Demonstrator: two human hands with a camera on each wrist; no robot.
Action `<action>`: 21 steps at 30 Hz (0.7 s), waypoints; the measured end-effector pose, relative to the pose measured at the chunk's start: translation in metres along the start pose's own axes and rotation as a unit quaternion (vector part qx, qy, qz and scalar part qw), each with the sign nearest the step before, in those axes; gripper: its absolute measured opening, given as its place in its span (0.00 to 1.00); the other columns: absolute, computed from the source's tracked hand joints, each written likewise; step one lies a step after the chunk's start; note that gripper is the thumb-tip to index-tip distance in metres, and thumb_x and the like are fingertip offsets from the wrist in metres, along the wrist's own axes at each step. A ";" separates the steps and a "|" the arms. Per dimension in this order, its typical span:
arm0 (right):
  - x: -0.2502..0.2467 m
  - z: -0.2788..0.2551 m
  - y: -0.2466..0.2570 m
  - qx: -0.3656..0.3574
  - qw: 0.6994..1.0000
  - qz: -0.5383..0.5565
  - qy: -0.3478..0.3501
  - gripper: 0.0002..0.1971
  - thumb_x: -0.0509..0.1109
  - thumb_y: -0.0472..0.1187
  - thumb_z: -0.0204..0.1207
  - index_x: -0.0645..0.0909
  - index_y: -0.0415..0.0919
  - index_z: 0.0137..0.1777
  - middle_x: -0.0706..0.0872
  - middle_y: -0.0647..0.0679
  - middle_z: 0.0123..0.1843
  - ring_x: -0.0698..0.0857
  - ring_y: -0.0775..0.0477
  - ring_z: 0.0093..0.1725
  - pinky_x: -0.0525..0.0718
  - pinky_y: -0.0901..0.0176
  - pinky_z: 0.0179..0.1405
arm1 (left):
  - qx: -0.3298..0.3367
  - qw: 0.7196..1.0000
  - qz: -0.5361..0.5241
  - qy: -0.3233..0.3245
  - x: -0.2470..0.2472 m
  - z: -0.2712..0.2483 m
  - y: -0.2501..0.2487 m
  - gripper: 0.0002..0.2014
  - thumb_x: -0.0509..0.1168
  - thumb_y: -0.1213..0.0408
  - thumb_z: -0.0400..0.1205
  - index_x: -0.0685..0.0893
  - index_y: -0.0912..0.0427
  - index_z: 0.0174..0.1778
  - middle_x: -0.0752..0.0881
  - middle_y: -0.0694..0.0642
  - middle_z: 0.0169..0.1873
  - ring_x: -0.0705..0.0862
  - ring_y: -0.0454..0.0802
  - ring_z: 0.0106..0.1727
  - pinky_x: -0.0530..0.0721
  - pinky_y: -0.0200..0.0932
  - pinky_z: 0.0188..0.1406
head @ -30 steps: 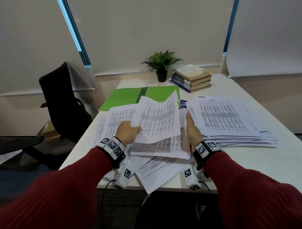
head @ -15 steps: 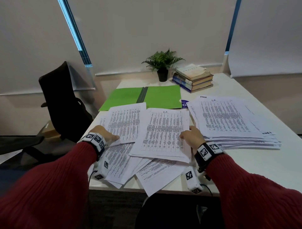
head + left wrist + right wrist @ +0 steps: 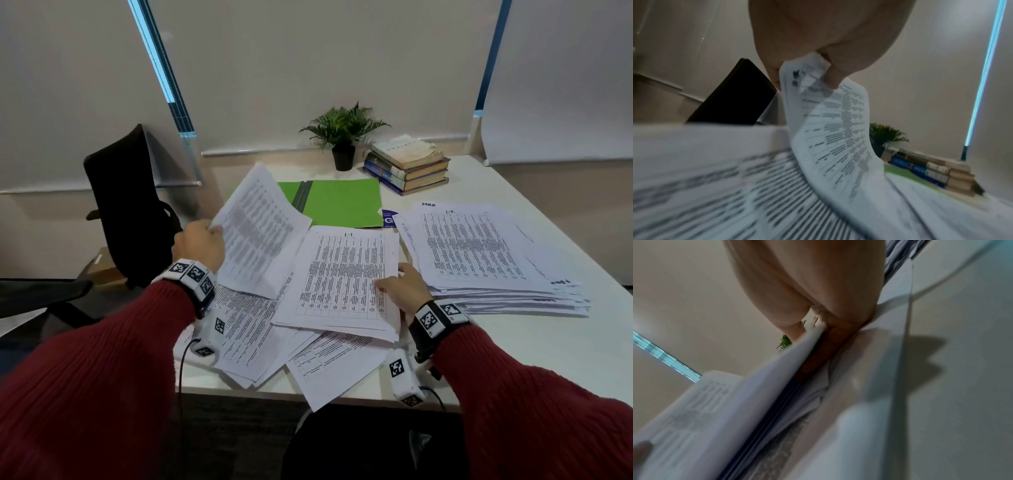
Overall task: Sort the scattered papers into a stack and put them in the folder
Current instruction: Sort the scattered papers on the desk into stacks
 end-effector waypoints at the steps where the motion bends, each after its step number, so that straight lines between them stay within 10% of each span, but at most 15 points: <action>1: 0.000 0.001 0.000 0.004 1.000 0.002 -0.001 0.28 0.75 0.34 0.82 0.73 0.37 0.80 0.86 0.40 0.72 0.85 0.38 0.67 0.80 0.50 0.61 | 0.007 0.999 -0.020 -0.026 -0.008 0.002 -0.007 0.16 0.61 0.54 0.87 0.91 0.59 0.52 0.90 0.70 0.50 0.88 0.73 0.52 0.88 0.59 0.56; 9: 0.001 0.003 -0.002 0.012 0.999 0.040 -0.009 0.21 0.65 0.33 0.85 0.73 0.39 0.78 0.84 0.45 0.50 0.82 0.45 0.45 0.76 0.54 0.41 | 0.019 0.966 -0.256 -0.025 -0.016 0.001 -0.045 0.14 0.65 0.60 0.89 0.89 0.66 0.62 0.86 0.57 0.45 0.85 0.57 0.47 0.83 0.50 0.46; 13: 0.000 0.000 0.008 -0.006 0.999 0.040 -0.018 0.30 0.57 0.58 0.92 0.73 0.36 0.84 0.81 0.37 0.76 0.80 0.37 0.74 0.75 0.49 0.69 | -0.038 0.968 -0.223 0.109 0.042 -0.034 -0.037 0.15 0.66 0.62 0.87 0.88 0.71 0.60 0.87 0.60 0.44 0.85 0.56 0.40 0.81 0.42 0.30; 17: -0.001 0.000 0.013 0.002 0.996 0.092 -0.012 0.43 0.51 0.72 0.86 0.67 0.40 0.90 0.70 0.36 0.89 0.70 0.33 0.86 0.66 0.37 0.87 | -0.063 0.961 -0.141 0.231 0.084 -0.073 -0.031 0.28 0.63 0.61 0.90 0.70 0.67 0.86 0.80 0.65 0.78 0.84 0.66 0.71 0.86 0.60 0.69; 21: -0.001 0.000 0.005 -0.008 0.999 0.042 0.006 0.26 0.77 0.45 0.82 0.76 0.39 0.77 0.84 0.37 0.76 0.83 0.39 0.69 0.80 0.45 0.73 | -0.008 0.956 -0.068 0.284 0.100 -0.090 -0.032 0.09 0.66 0.59 0.89 0.79 0.63 0.56 0.83 0.58 0.49 0.83 0.55 0.45 0.79 0.46 0.44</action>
Point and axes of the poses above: each hand's wrist, its own z-axis towards the middle knuckle, its own x-axis out of the palm, y = z × x, the point moved 4 cm from there along z, towards the middle knuckle
